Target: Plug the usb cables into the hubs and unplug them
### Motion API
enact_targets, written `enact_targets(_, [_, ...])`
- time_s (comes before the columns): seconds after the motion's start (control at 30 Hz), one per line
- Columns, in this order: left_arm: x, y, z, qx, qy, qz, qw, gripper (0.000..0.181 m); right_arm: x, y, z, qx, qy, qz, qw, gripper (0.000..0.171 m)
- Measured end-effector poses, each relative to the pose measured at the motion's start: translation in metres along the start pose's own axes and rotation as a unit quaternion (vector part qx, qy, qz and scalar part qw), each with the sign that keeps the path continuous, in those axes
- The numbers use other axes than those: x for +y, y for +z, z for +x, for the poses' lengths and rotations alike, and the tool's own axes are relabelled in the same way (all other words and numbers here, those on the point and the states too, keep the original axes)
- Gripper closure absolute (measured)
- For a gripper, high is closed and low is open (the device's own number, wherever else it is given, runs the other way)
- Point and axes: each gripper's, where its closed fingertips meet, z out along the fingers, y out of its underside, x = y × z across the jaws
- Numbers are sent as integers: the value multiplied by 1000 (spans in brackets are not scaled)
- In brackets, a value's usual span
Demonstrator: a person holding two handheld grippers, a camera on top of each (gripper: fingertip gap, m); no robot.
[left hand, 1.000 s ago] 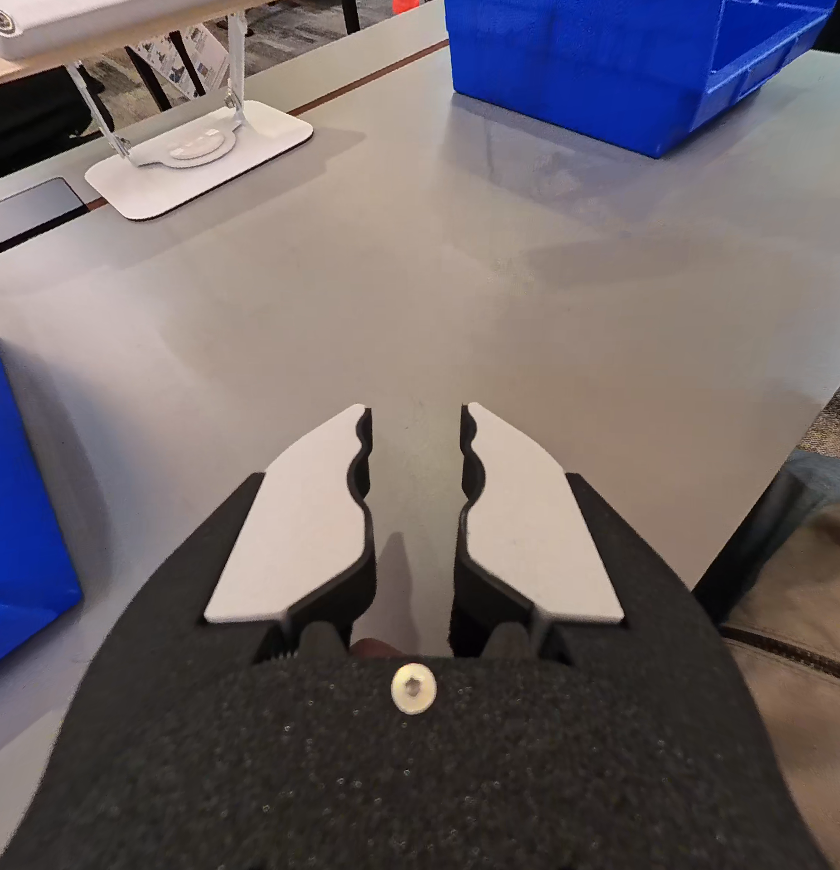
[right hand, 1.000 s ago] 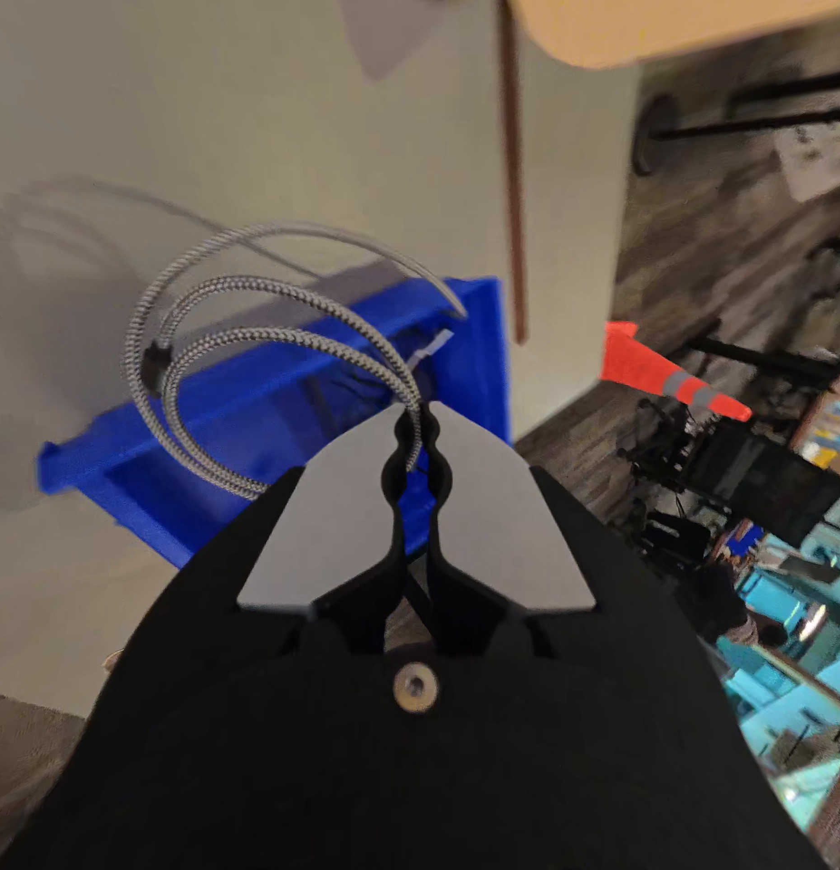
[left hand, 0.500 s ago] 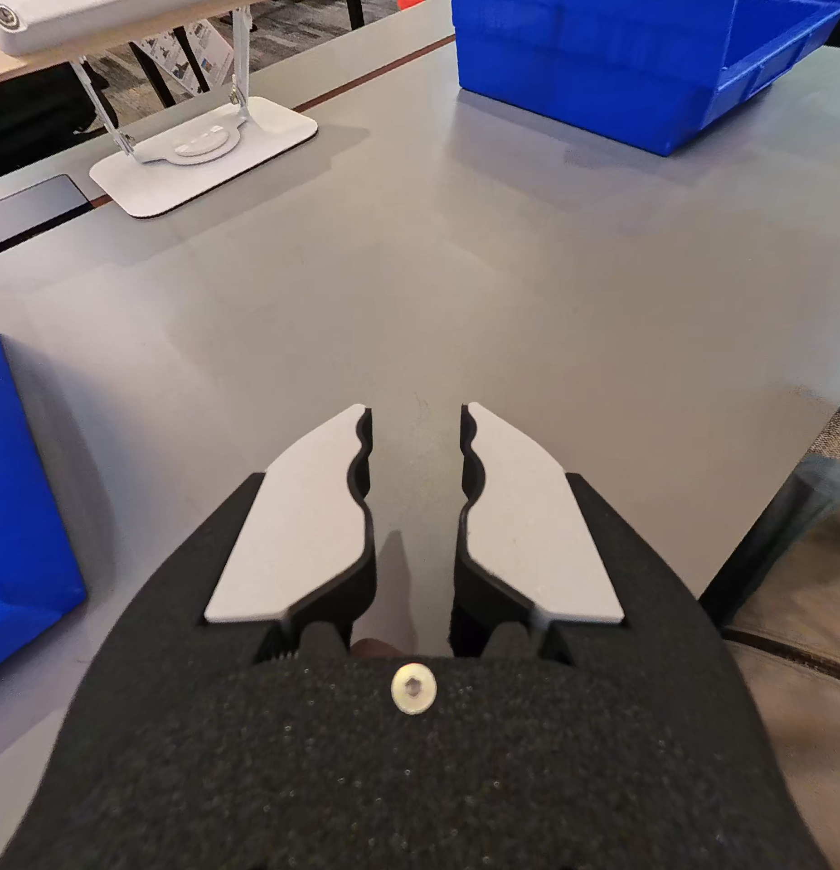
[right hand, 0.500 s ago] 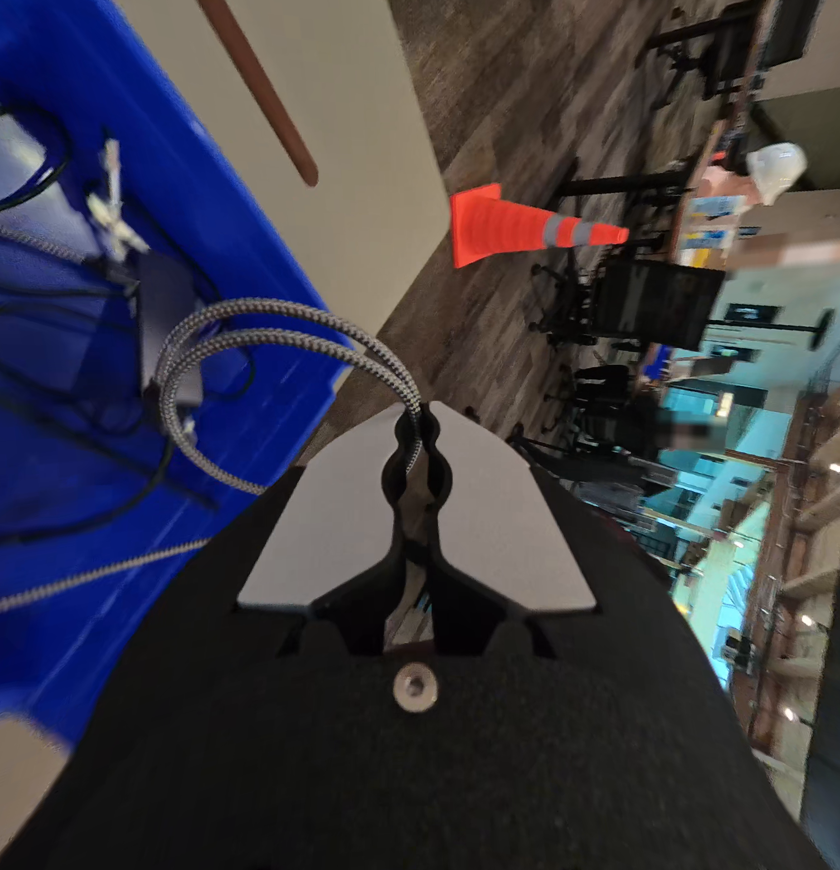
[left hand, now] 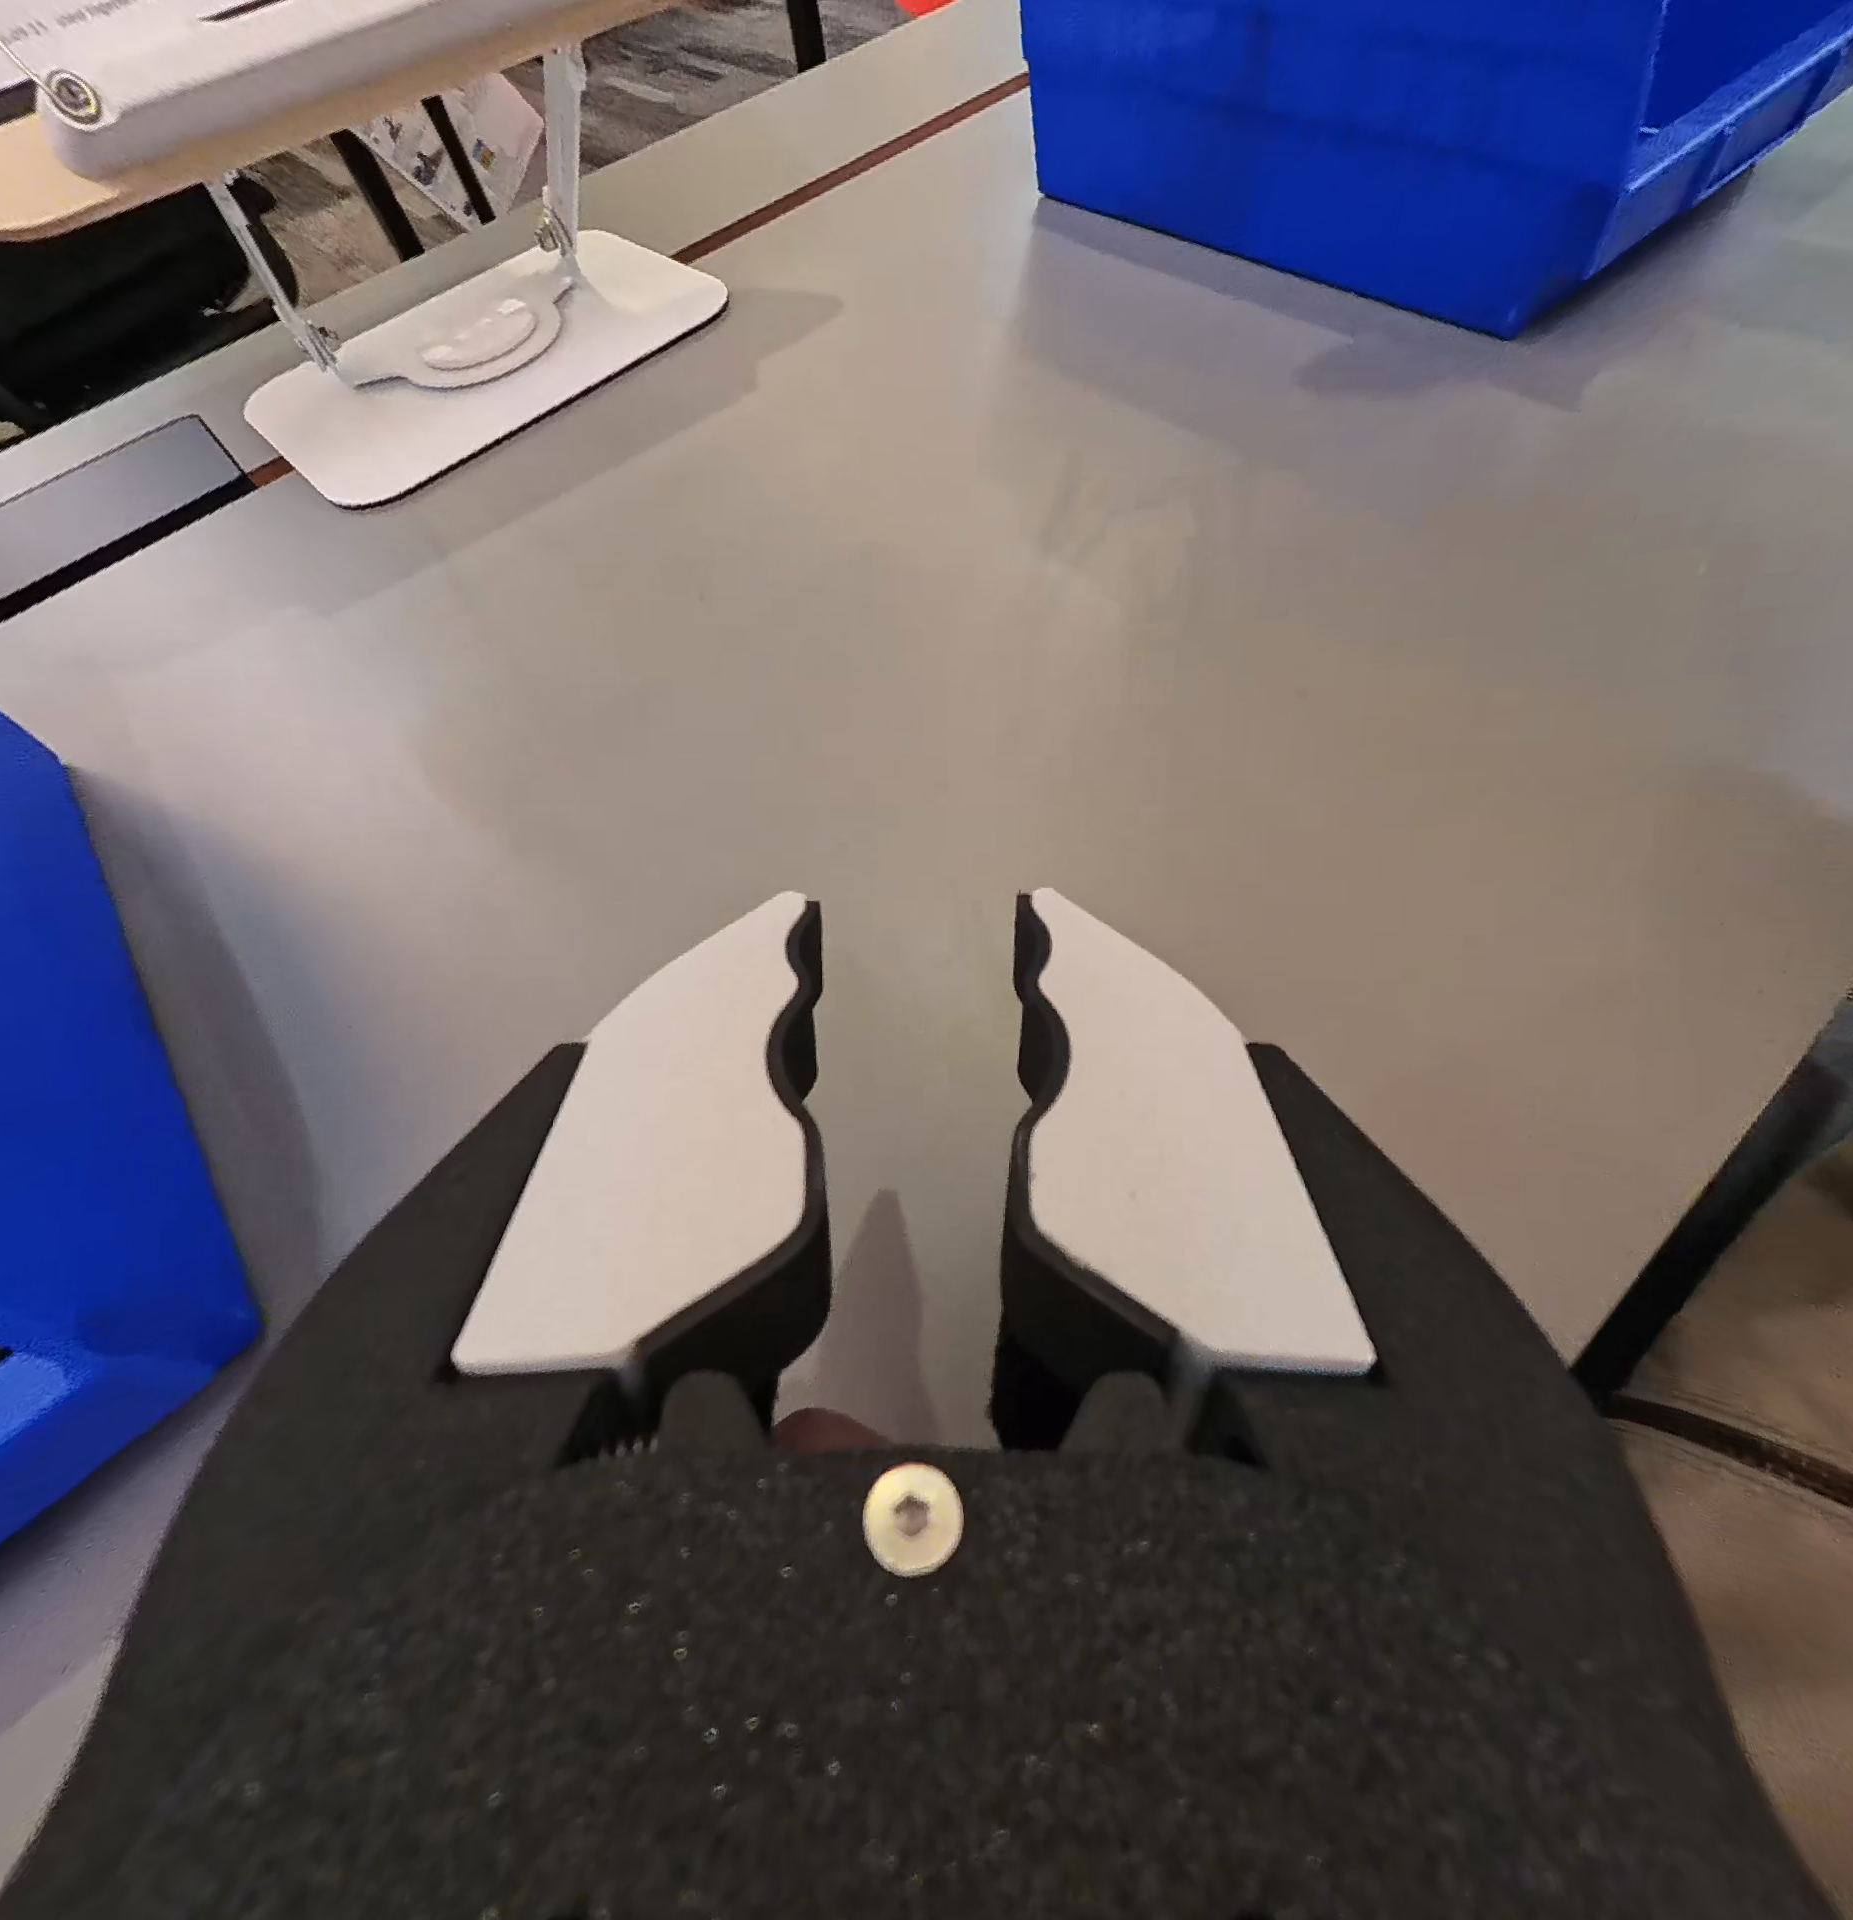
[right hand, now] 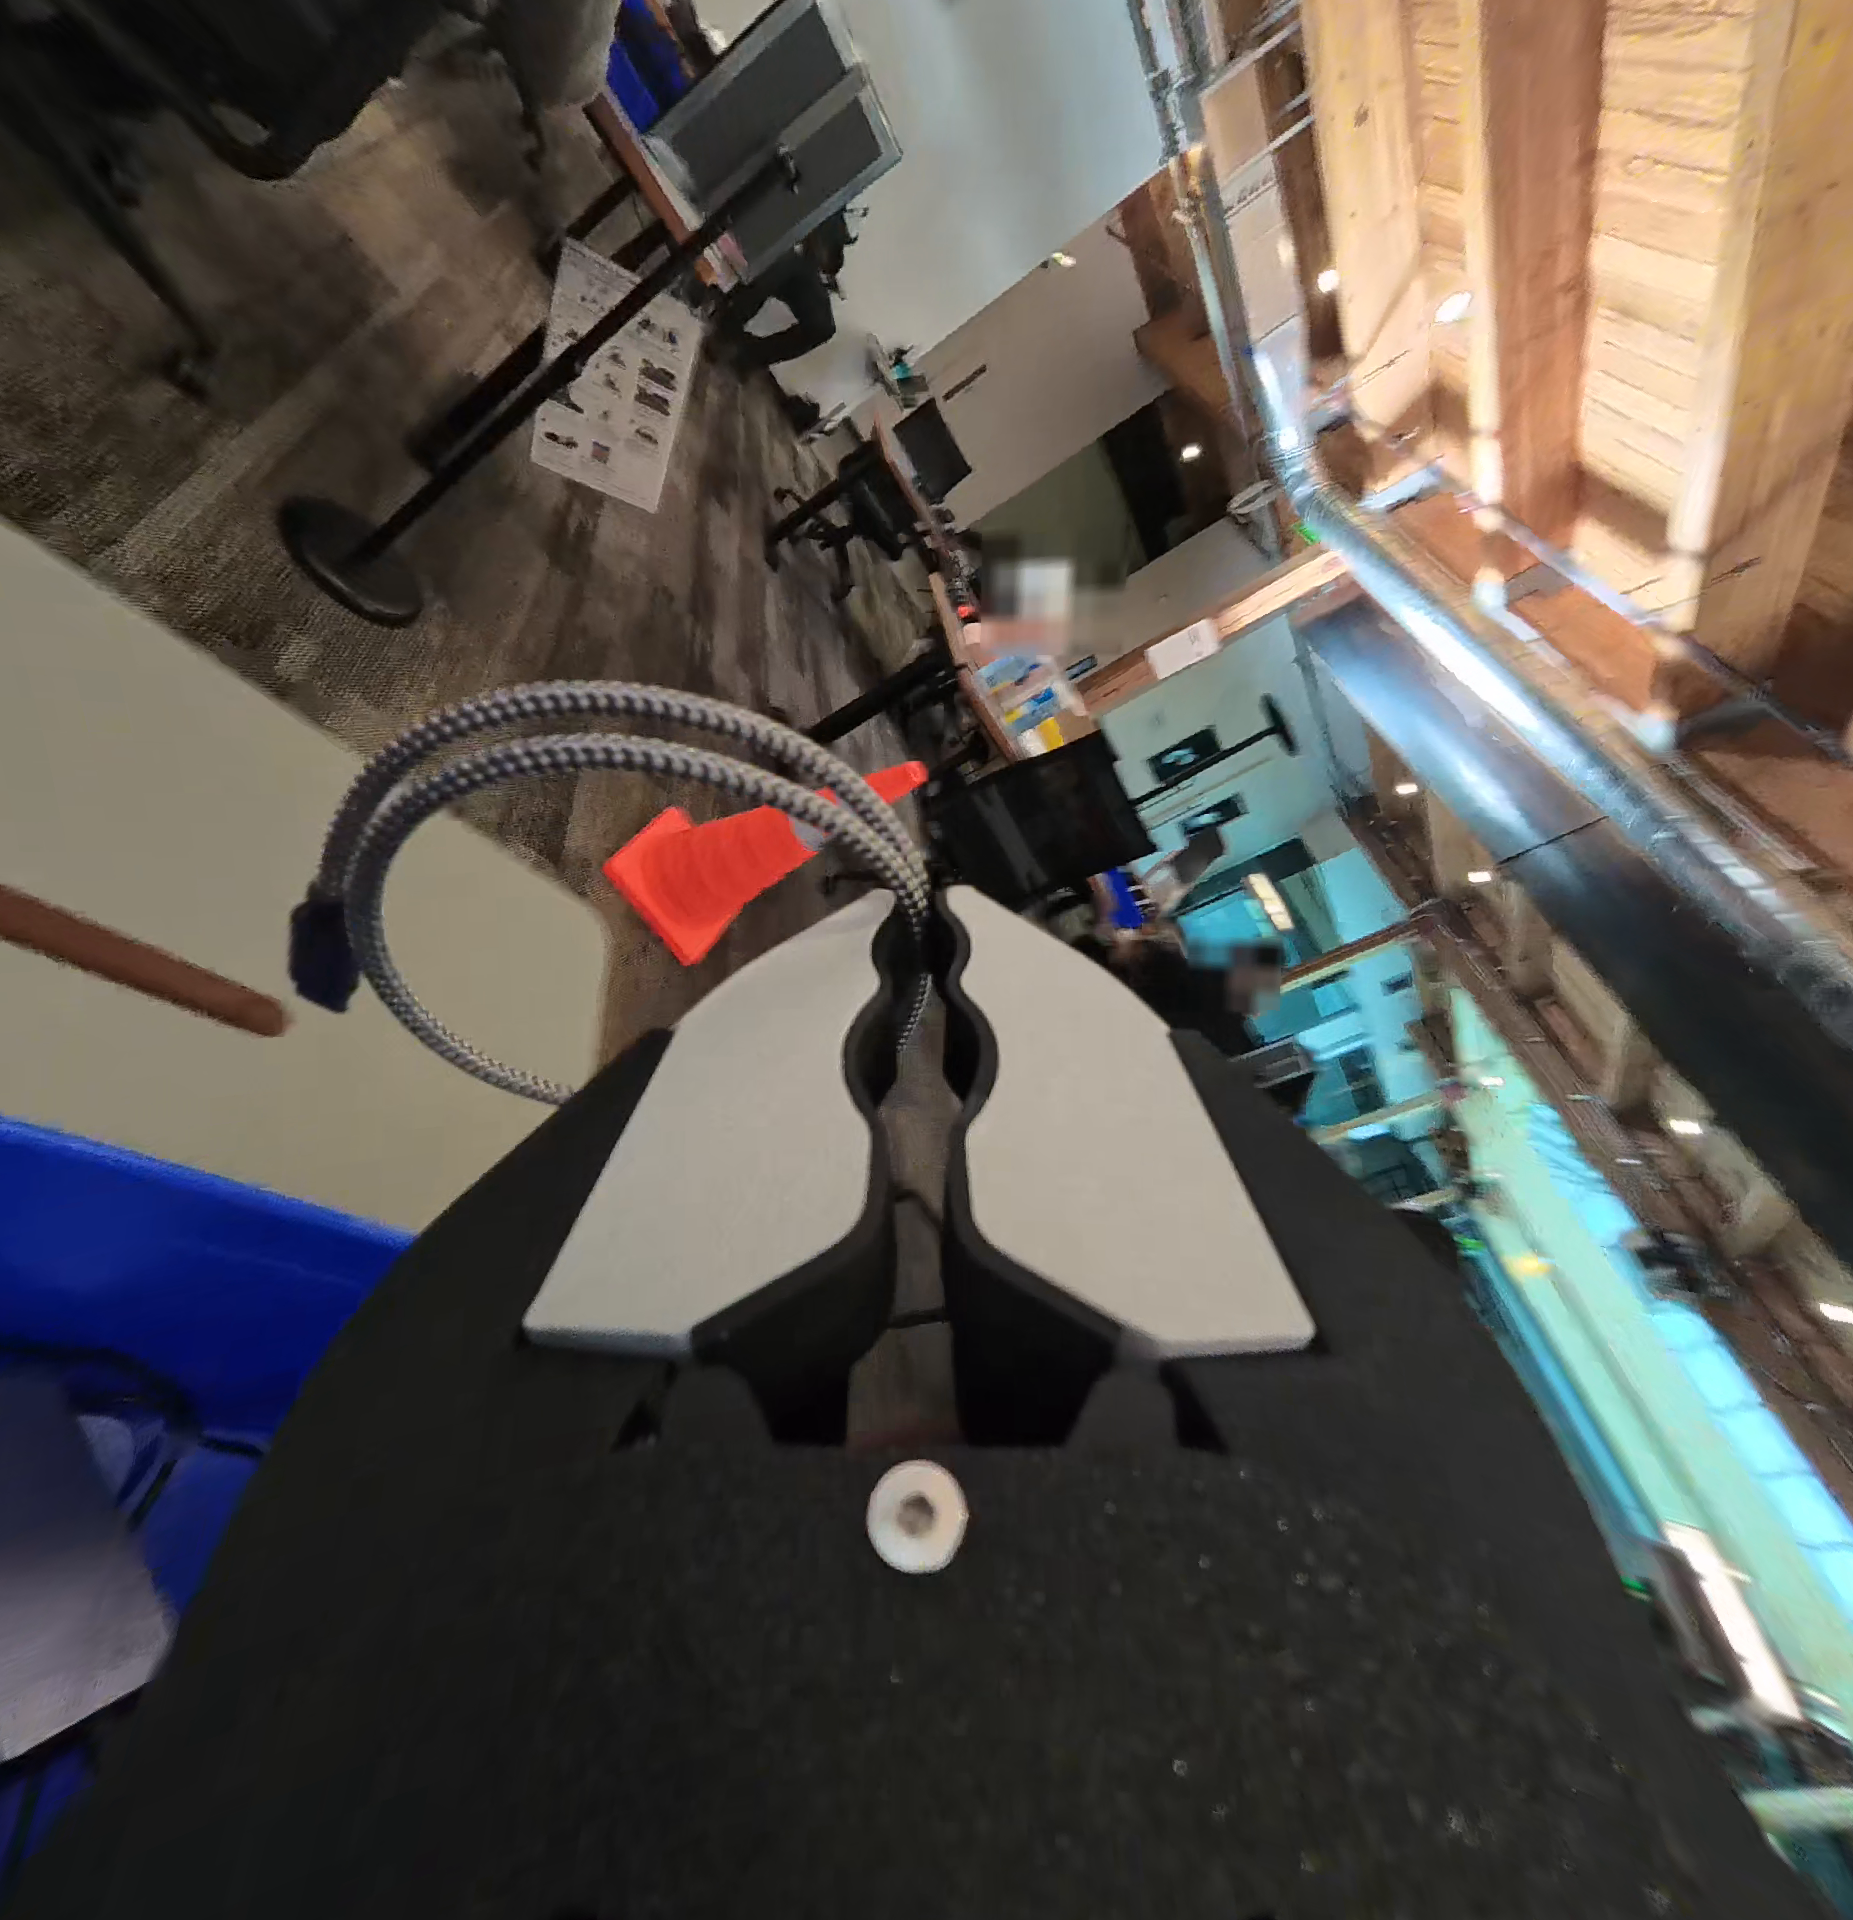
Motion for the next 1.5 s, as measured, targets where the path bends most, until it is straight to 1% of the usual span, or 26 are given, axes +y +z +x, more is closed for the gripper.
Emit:
enact_targets(0.07, [0, 2, 2, -2, 4, 1, 1000, 147, 34, 8, -59, -107, 25, -33, 993, 168])
enact_targets(0.1, [-1, 3, 4, 0, 3, 1, 1000, 147, 55, 7, -94, -173, 16, -55, 983, 168])
enact_targets(0.17, [-1, 3, 9, 6, 2, 1, 1000, 147, 94, 0, -141, -251, -25, -106, 962, 167])
enact_targets(0.2, [0, 3, 11, 8, 3, 0, 1000, 146, 105, -12, -166, -323, -33, -121, 938, 167])
enact_targets(0.23, [2, 3, 12, 9, 6, -3, 1000, 147, 115, -28, -187, -397, -37, -144, 906, 167])
enact_targets(0.3, [5, 4, 12, 10, 8, -9, 1000, 147, 133, -52, -203, -474, -67, -198, 855, 165])
enact_targets(0.33, [6, 5, 13, 12, 9, -12, 1000, 146, 138, -59, -204, -494, -77, -217, 839, 159])
enact_targets(0.37, [6, 5, 13, 13, 9, -13, 1000, 146, 138, -63, -200, -503, -78, -229, 830, 151])
enact_targets(0.4, [6, 5, 13, 13, 8, -13, 1000, 146, 135, -69, -195, -520, -67, -238, 817, 137])
enact_targets(0.43, [6, 4, 13, 13, 7, -13, 1000, 146, 130, -73, -187, -535, -52, -246, 807, 128])
enact_targets(0.5, [6, 3, 13, 14, 3, -12, 1000, 147, 122, -75, -160, -530, -35, -251, 809, 124])
enact_targets(0.53, [6, 2, 13, 13, 1, -10, 1000, 147, 118, -72, -142, -511, -30, -250, 822, 121])
enact_targets(0.6, [6, 1, 13, 14, -3, -9, 1000, 147, 108, -65, -105, -452, -15, -225, 863, 123])
enact_targets(0.63, [7, 1, 14, 15, -4, -8, 1000, 147, 100, -71, -97, -448, 5, -200, 872, 124])
enact_targets(0.7, [8, 1, 14, 17, -4, -7, 1000, 147, 97, -89, -101, -454, 22, -170, 874, 132])
enact_targets(0.8, [10, 3, 16, 25, -3, -9, 1000, 147, 146, -101, -126, -436, -19, -214, 874, 129])
enact_targets(0.9, [10, 2, 17, 27, 0, -9, 1000, 147, 173, -102, -150, -448, 63, -228, 862, 137])
enact_targets(0.97, [11, 1, 16, 27, -1, -9, 1000, 147, 186, -99, -153, -429, 74, -235, 869, 140])
enact_targets(1.0, [12, 0, 16, 26, -2, -8, 1000, 147, 189, -97, -153, -417, 69, -233, 876, 136])
enact_targets(1.03, [12, -1, 15, 26, -4, -8, 1000, 147, 188, -97, -152, -414, 58, -228, 879, 139])
enact_targets(1.07, [13, -1, 13, 25, -6, -8, 1000, 147, 187, -100, -153, -421, 42, -224, 878, 153])
enact_targets(1.1, [14, -1, 12, 25, -7, -9, 1000, 147, 186, -101, -154, -428, 26, -224, 875, 161])
enact_targets(1.2, [14, -1, 11, 25, -9, -9, 1000, 147, 185, -100, -148, -444, -27, -238, 863, 165])
enact_targets(1.33, [15, 0, 11, 22, -4, -14, 1000, 147, 158, -97, -122, -465, -87, -254, 844, 167])
enact_targets(1.43, [15, 1, 13, 23, -3, -15, 1000, 147, 121, -74, -99, -435, -140, -228, 860, 167])
enact_targets(1.5, [16, 2, 13, 22, -1, -18, 1000, 147, 96, -62, -102, -437, -153, -197, 864, 167])
